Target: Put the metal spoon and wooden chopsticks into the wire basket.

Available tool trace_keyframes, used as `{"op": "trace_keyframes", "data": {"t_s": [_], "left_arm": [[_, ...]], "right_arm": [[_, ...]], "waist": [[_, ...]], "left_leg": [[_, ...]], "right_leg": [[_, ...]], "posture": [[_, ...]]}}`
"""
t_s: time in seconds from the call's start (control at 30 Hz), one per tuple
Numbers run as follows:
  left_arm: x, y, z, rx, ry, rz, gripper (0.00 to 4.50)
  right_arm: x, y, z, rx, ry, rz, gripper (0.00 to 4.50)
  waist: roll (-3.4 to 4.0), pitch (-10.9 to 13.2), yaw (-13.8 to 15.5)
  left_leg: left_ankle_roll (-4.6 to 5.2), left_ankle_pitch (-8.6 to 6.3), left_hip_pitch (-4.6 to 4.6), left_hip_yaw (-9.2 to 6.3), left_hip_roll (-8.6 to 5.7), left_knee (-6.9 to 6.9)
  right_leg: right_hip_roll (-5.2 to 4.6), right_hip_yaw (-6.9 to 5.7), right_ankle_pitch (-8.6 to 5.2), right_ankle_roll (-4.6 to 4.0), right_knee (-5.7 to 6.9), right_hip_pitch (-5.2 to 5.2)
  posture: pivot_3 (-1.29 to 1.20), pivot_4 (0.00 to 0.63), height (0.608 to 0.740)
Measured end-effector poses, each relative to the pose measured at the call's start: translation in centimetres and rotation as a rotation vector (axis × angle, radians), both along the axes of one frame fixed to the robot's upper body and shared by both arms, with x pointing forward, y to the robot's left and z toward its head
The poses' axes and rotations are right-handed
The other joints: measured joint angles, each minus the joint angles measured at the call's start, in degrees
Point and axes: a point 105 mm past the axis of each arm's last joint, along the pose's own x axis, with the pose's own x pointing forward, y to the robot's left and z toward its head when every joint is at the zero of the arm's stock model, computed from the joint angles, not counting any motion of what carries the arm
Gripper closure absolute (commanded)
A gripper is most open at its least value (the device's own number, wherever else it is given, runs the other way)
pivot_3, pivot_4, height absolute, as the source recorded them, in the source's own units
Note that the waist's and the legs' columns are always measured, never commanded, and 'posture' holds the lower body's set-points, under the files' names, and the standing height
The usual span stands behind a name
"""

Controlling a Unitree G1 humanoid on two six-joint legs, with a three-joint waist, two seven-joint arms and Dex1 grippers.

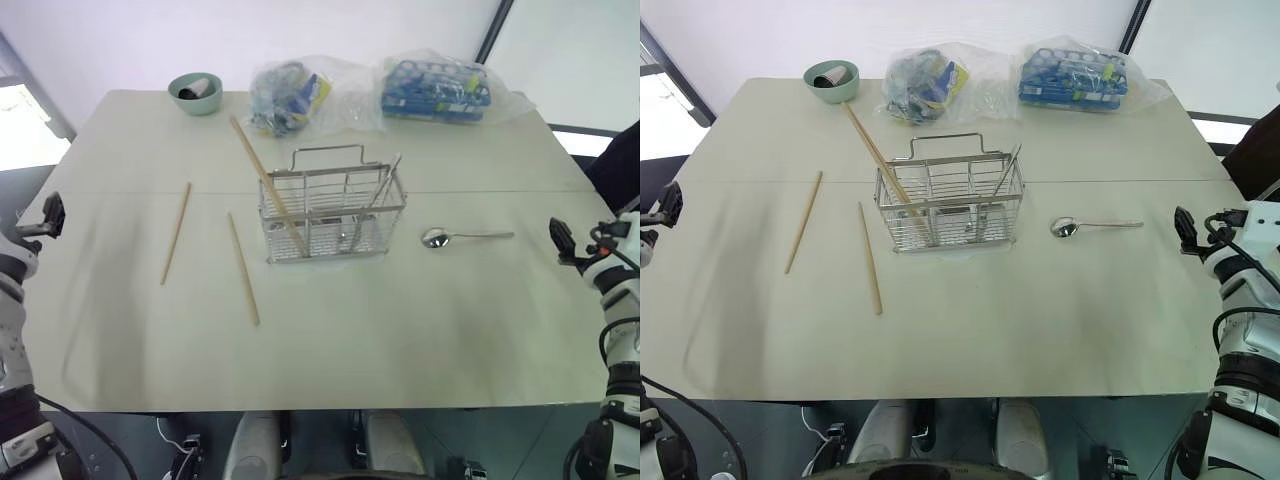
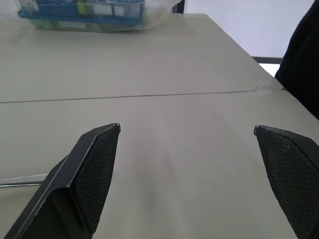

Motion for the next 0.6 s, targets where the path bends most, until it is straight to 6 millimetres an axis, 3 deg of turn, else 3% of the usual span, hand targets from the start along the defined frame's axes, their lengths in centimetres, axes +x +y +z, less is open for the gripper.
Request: {"op": "trace_keyframes", "data": {"t_s": [0.6], "left_arm": [[0.07, -0.08, -0.02, -0.003, 0.001, -0.005, 0.06]], "right_arm": [[-0.01, -0.01, -0.04, 0.001, 0.001, 0.0, 0.06]], "waist": [[0.0, 0.0, 0.0]], "left_leg": [[0.0, 0.0, 0.0, 0.0, 0.0, -0.01]], "right_leg": [[0.0, 0.0, 0.0, 0.0, -0.01, 0.0]], "posture": [[0.0, 0.15, 0.718]]}}
